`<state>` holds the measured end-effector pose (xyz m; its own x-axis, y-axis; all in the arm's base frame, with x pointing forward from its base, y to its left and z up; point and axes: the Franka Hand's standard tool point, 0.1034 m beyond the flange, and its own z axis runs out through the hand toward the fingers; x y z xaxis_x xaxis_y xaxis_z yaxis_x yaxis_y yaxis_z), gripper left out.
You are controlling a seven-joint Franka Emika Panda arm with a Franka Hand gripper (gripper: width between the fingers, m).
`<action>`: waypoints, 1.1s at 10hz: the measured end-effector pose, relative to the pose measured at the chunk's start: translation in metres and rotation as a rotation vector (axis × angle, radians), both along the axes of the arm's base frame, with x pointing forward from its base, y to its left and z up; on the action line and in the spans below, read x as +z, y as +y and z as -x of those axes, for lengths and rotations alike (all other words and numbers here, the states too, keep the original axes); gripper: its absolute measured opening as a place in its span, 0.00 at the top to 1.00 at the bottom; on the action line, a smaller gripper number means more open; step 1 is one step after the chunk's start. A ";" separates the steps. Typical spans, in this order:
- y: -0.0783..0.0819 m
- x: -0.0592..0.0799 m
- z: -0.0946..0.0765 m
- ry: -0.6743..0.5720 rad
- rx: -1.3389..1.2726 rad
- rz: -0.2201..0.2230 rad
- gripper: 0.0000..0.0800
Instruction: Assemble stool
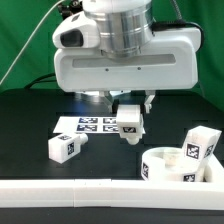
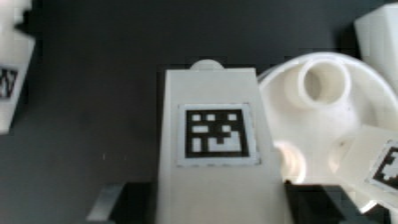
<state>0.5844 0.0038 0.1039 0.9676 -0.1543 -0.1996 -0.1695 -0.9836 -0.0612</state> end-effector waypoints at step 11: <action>0.044 0.004 -0.016 -0.402 0.023 0.077 0.58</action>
Offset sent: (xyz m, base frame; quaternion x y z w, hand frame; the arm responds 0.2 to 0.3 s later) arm 0.0000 0.0000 0.0000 0.0000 0.1938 0.0000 0.9810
